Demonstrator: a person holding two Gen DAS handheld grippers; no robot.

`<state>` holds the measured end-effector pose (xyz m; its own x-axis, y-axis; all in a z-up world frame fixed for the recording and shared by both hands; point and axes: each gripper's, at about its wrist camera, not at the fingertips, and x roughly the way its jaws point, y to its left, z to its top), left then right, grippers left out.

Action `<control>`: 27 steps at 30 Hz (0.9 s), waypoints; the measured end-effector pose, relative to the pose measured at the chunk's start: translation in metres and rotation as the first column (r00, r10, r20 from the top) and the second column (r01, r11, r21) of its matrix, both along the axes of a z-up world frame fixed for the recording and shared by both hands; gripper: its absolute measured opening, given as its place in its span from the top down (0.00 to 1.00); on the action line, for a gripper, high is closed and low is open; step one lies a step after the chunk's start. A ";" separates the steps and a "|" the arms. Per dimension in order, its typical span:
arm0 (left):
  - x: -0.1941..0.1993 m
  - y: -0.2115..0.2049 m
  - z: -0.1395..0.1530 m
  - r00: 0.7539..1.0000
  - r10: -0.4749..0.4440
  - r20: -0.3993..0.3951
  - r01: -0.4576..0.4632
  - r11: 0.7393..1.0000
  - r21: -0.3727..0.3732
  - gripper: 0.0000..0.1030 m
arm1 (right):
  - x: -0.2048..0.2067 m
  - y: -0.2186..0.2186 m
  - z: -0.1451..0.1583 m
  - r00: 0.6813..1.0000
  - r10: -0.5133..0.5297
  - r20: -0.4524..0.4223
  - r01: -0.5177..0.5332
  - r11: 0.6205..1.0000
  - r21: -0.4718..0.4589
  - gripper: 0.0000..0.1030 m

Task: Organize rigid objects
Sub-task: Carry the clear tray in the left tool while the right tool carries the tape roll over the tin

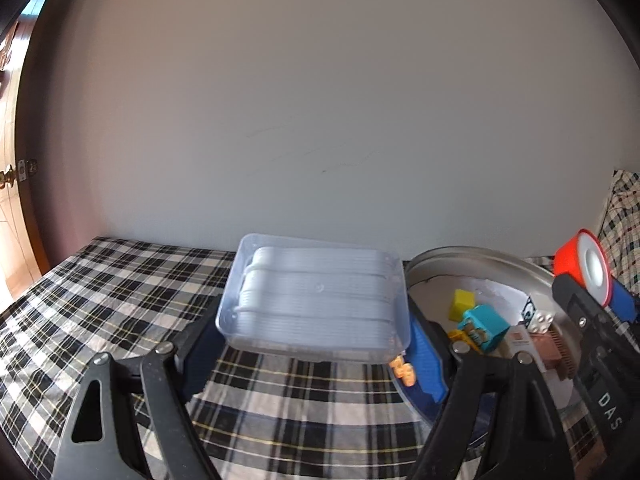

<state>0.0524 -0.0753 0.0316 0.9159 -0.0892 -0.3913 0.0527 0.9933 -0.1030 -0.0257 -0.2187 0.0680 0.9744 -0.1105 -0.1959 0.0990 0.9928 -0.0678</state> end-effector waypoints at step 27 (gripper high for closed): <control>0.007 -0.069 0.021 0.990 -0.134 0.039 0.135 0.991 -0.011 0.21 | 0.004 -0.052 0.015 0.988 -0.149 0.034 0.146 0.987 0.061 0.45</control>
<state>0.0591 -0.1443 0.0524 0.9096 -0.2177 -0.3540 0.1898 0.9754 -0.1122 -0.0220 -0.2712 0.0831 0.9551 -0.2431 -0.1693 0.2460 0.9693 -0.0042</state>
